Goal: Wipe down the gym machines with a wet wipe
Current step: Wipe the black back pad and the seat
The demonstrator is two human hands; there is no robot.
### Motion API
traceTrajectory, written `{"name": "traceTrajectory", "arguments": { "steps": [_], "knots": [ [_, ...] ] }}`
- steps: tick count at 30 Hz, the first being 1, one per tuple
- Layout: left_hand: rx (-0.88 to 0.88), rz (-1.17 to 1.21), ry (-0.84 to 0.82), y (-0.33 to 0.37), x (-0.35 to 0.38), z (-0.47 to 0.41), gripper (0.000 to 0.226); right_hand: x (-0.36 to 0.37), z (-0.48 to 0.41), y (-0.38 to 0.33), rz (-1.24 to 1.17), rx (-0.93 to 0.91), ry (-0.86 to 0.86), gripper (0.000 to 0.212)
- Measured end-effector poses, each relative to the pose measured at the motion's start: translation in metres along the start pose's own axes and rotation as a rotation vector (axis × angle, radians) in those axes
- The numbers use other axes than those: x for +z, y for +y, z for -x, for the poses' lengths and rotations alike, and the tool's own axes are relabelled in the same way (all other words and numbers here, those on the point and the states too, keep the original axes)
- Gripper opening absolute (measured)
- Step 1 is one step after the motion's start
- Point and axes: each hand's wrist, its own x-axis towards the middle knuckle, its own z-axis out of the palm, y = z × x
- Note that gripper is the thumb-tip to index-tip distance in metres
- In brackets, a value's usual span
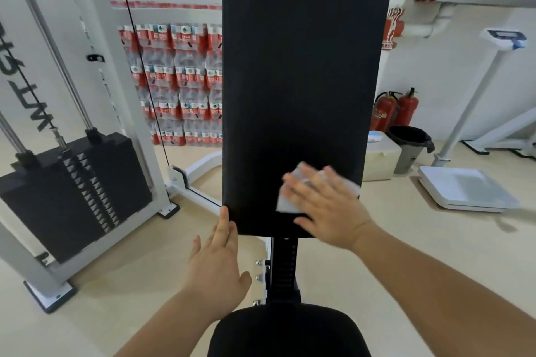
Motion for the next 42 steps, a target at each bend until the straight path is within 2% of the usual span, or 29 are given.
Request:
{"name": "traceTrajectory", "arguments": {
  "steps": [2,5,7,9,13,15,17,19,23,25,27,31,34,37,39,42],
  "knots": [
    [0.003,-0.006,-0.016,0.001,-0.001,-0.002,0.09,-0.008,-0.005,0.035,-0.037,0.219,0.037,0.084],
    [-0.006,-0.007,-0.041,0.004,-0.002,-0.003,0.091,-0.036,-0.044,0.068,-0.154,0.594,0.08,0.088],
    [-0.022,0.007,-0.039,0.006,-0.002,-0.003,0.091,-0.049,-0.069,0.065,-0.217,0.719,0.106,0.087],
    [-0.039,0.021,-0.028,0.008,-0.001,-0.003,0.09,-0.049,-0.08,0.044,-0.223,0.651,0.117,0.088],
    [-0.06,0.016,-0.015,0.011,0.001,-0.002,0.093,-0.013,-0.034,-0.026,-0.144,0.189,0.075,0.087],
    [-0.059,0.022,-0.023,0.011,0.0,-0.001,0.093,0.011,0.006,-0.04,-0.041,0.053,0.023,0.084],
    [-0.059,0.04,-0.027,0.01,-0.003,-0.001,0.092,0.02,0.028,-0.031,0.001,0.022,0.012,0.083],
    [-0.051,0.062,-0.03,0.007,-0.003,-0.001,0.092,0.019,0.032,-0.009,0.004,0.067,0.034,0.084],
    [-0.035,0.128,-0.034,-0.002,-0.002,-0.001,0.087,-0.01,-0.013,0.029,-0.114,0.483,0.097,0.087],
    [-0.044,0.181,-0.017,-0.003,0.002,-0.001,0.084,-0.031,-0.05,0.025,-0.184,0.618,0.1,0.086],
    [-0.045,0.238,0.015,-0.003,0.008,-0.003,0.082,-0.048,-0.085,0.004,-0.224,0.553,0.114,0.084],
    [-0.062,0.395,0.134,-0.011,0.022,0.006,0.073,-0.047,-0.115,-0.058,-0.153,0.12,0.073,0.069],
    [-0.152,0.455,0.142,-0.022,0.04,0.025,0.059,-0.033,-0.098,-0.088,-0.029,-0.204,-0.042,0.068],
    [-0.185,0.453,0.08,-0.027,0.056,0.039,0.061,-0.019,-0.053,-0.091,0.106,-0.426,-0.141,0.068],
    [-0.173,0.47,0.062,-0.021,0.06,0.037,0.068,-0.008,-0.022,-0.07,0.125,-0.42,-0.142,0.069],
    [-0.094,0.515,0.063,-0.003,0.063,0.03,0.074,-0.001,0.004,-0.018,0.052,-0.132,-0.036,0.073]
  ]
}}
